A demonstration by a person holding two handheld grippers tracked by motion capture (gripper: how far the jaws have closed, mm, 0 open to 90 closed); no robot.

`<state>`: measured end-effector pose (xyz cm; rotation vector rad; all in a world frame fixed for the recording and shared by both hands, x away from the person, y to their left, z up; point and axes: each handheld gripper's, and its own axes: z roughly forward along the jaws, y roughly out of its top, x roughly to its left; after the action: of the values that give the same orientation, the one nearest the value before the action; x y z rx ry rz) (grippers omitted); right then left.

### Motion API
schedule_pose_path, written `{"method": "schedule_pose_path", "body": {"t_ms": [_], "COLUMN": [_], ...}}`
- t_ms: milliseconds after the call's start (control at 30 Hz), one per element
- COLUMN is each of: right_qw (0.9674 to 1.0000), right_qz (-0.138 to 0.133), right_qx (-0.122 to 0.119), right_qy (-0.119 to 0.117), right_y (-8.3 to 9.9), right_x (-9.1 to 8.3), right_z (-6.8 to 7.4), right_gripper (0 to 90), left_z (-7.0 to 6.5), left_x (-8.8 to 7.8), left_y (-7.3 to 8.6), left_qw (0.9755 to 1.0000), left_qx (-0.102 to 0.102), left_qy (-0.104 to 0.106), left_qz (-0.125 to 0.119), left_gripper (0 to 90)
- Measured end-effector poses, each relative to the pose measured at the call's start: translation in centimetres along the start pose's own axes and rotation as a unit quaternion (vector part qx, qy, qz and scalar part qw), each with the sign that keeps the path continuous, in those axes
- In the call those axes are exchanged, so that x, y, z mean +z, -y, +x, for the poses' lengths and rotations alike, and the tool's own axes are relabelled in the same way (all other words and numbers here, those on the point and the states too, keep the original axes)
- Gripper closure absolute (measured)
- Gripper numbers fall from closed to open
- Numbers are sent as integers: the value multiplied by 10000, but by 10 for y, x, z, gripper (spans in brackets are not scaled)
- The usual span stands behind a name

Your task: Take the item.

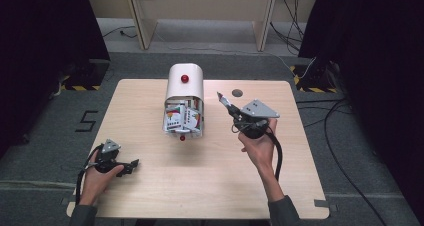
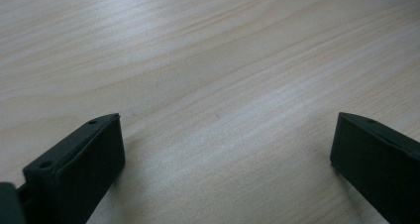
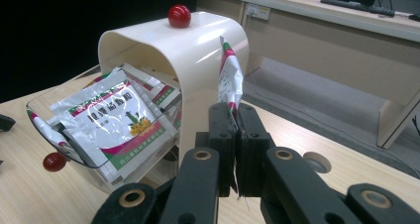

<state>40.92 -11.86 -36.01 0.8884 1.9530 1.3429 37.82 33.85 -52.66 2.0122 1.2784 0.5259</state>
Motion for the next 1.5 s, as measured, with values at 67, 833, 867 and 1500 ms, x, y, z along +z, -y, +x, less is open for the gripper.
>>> {"method": "schedule_pose_path", "body": {"t_ms": [67, 833, 867, 1500], "right_qw": [10000, 9997, 9997, 9992], "right_qz": [0, 171, 158, 136], "right_qx": [-14, 156, 165, 364], "right_qy": [2, 109, 106, 98], "right_y": [1, 31, 32, 56], "right_x": [0, -4, -4, -4], "right_z": [-1, -17, -17, -24], "right_gripper": [878, 878, 878, 878], "left_z": [0, 0, 0, 0], "left_x": [0, 0, 0, 0], "left_y": [0, 0, 0, 0], "left_qw": [10000, 10000, 10000, 10000], "left_qx": [0, -8, -9, -10], "left_qy": [-1, -1, -1, -2], "left_qz": [1, 1, 0, 10], "left_gripper": [0, 0, 0, 0]}}
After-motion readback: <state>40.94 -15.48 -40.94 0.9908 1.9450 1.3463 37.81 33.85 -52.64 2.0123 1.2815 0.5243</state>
